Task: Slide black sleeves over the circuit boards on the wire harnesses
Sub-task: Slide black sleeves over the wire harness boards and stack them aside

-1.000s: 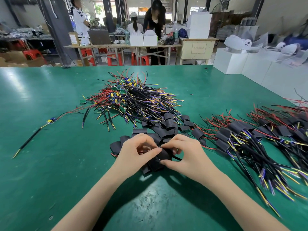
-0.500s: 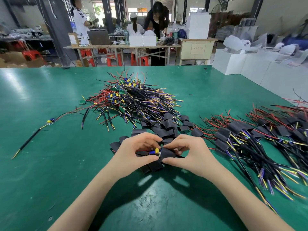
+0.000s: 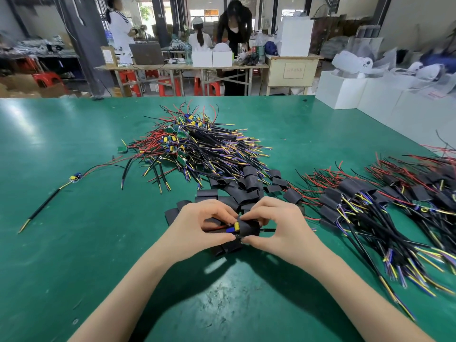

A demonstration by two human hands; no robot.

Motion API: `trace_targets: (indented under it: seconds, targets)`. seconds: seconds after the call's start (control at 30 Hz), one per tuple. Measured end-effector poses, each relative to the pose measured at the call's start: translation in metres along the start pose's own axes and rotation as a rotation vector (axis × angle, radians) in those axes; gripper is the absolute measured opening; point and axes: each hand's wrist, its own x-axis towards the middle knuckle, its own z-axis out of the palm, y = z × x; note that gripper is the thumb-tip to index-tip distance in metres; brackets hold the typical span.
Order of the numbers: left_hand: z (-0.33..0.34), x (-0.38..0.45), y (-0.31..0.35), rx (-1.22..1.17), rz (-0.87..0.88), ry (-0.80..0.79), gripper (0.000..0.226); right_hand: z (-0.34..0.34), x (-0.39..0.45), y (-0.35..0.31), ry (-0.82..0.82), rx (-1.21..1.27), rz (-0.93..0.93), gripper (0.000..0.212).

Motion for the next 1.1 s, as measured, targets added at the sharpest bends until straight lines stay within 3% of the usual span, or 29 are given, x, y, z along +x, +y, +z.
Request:
trace_targets:
  seconds: [0.1,0.27,0.5,0.63,0.73,0.83,1.1]
  targets:
    - [-0.006,0.0,0.001,-0.016,-0.048,-0.05,0.028,-0.002,0.0,0.0,0.011,-0.011,0.015,0.03]
    - [-0.005,0.002,0.003,-0.045,-0.102,0.006,0.035,-0.001,0.0,-0.001,-0.011,-0.02,0.015,0.031]
    - [0.005,0.0,0.0,-0.002,-0.071,0.002,0.029,0.004,-0.002,0.002,-0.054,-0.063,0.006,0.032]
    - [0.004,0.002,0.001,0.017,-0.062,0.07,0.026,0.002,-0.001,0.004,-0.001,-0.148,0.07,0.044]
    - [0.004,0.002,0.001,0.045,-0.067,0.136,0.022,0.0,-0.001,0.009,-0.08,-0.337,0.133,0.036]
    - [0.004,0.001,0.002,0.02,-0.101,0.162,0.016,0.004,-0.002,0.01,-0.145,-0.334,0.13,0.03]
    - [0.007,-0.001,0.002,-0.022,-0.122,0.205,0.016,0.011,-0.004,0.001,-0.065,-0.305,0.096,0.02]
